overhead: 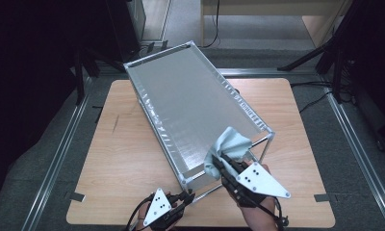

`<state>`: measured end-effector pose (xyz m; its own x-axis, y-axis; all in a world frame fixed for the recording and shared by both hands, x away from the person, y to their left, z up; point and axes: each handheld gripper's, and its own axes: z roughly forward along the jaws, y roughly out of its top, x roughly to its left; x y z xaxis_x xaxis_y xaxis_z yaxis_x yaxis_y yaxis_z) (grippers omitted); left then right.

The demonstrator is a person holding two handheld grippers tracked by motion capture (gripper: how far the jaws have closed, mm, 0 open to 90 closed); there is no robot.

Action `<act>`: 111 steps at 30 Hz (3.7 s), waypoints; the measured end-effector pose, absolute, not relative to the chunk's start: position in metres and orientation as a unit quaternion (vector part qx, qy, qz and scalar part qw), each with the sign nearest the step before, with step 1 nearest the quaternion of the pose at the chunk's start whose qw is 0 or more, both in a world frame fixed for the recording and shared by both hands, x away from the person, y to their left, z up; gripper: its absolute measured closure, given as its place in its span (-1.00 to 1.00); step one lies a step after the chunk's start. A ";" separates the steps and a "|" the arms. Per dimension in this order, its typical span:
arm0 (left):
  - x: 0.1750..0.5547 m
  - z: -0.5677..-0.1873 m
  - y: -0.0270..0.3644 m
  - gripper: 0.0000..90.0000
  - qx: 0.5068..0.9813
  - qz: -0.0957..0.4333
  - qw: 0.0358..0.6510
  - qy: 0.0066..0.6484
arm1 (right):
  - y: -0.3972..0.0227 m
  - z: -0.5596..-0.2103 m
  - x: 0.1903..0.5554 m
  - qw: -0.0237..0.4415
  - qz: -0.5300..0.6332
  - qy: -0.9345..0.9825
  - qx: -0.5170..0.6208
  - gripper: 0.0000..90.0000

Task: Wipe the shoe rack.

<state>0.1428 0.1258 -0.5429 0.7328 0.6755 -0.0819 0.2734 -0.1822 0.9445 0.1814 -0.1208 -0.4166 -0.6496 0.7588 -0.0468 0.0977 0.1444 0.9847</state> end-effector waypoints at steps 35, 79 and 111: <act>0.139 -0.545 0.125 0.81 0.748 0.184 0.557 0.310 | -0.084 -0.417 0.171 0.294 0.569 0.716 0.280 0.47; 0.141 -0.545 0.125 0.80 0.752 0.179 0.556 0.304 | -0.149 -0.411 0.215 0.296 0.540 0.686 0.388 0.80; 0.140 -0.545 0.126 0.80 0.754 0.177 0.552 0.309 | -0.120 -0.412 0.196 0.275 0.546 0.714 0.342 0.81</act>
